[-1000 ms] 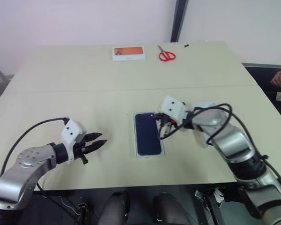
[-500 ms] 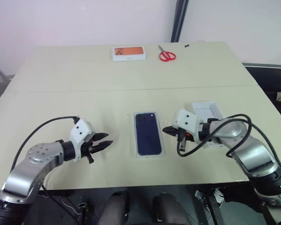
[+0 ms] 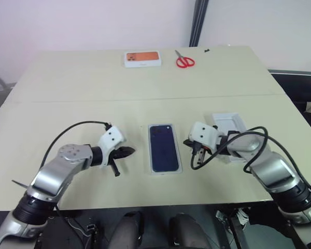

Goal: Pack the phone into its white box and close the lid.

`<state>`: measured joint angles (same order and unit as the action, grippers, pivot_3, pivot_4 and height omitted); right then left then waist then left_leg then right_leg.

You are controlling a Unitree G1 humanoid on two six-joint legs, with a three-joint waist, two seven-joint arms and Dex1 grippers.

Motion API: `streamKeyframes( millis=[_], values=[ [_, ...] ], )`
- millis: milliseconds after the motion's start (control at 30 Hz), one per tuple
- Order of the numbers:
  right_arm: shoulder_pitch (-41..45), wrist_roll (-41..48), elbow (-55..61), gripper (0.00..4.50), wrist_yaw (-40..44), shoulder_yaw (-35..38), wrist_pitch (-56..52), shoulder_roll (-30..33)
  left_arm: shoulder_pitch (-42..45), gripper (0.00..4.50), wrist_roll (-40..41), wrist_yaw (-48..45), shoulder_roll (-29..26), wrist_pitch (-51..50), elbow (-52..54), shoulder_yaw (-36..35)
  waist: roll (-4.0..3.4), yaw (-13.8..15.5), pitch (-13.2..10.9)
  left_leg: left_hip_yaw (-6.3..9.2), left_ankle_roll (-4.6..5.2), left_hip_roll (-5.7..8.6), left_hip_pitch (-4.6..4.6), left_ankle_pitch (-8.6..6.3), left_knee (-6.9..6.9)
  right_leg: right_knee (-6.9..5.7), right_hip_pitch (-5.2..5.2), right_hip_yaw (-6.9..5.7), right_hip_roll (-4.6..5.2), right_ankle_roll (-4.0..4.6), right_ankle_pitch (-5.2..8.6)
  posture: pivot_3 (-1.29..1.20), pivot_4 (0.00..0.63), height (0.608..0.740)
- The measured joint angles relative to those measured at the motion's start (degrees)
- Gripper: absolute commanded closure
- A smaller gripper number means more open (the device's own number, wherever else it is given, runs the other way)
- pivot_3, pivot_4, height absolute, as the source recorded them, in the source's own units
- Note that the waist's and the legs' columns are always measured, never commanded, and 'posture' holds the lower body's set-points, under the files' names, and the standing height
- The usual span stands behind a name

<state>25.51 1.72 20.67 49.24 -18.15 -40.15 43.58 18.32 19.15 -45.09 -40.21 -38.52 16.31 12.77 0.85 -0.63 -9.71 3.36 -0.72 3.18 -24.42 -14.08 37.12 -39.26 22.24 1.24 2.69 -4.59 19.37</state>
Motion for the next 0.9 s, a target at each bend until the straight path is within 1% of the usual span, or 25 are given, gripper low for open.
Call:
streamKeyframes(
  millis=[167,267,567,733,900],
  values=[
    [0.4,-1.11,0.13,4.5,0.09,-2.01,-0.53,-0.14,4.19,4.48,-2.13,-1.5,2.68,0.03,-2.04,4.02,0.0,0.01,0.0,0.0,0.0,0.0,-0.01,0.0,0.05,-0.03,0.0,0.0,0.0,0.0,0.0,0.0,0.15,0.74],
    [0.4,-1.5,0.52,4.5,0.09,-2.46,-0.81,-0.35,5.28,4.48,-3.13,-2.55,3.86,0.02,-2.44,5.9,0.0,0.0,0.0,0.0,-0.01,0.0,0.0,0.01,0.05,-0.04,0.0,0.0,-0.01,0.0,0.0,0.0,0.15,0.74],
    [0.2,-2.59,1.59,4.5,0.18,-3.24,-2.05,0.36,8.84,4.48,-6.24,-3.47,7.63,-0.61,-5.42,8.98,0.01,0.37,0.01,0.01,-0.01,0.01,-0.01,0.01,0.15,-0.06,-0.06,-0.02,-0.01,-0.01,0.0,0.0,0.15,0.74],
    [-0.77,-2.74,1.64,4.5,0.55,-2.75,-2.81,1.88,10.79,4.48,-7.69,-3.54,10.82,-0.5,-7.74,9.92,0.01,1.19,0.02,0.0,0.0,0.01,-0.01,0.01,0.24,-0.07,-0.08,-0.01,-0.01,-0.01,0.0,0.0,0.15,0.74],
    [-2.22,-2.7,1.78,4.5,1.35,-0.54,-2.9,4.98,13.34,4.48,-9.05,-3.91,15.36,0.43,-11.72,11.49,0.01,1.86,0.02,0.02,0.02,0.04,-0.01,0.0,0.38,-0.03,-0.22,-0.06,0.02,-0.03,-0.01,0.0,0.15,0.74]
  ],
)
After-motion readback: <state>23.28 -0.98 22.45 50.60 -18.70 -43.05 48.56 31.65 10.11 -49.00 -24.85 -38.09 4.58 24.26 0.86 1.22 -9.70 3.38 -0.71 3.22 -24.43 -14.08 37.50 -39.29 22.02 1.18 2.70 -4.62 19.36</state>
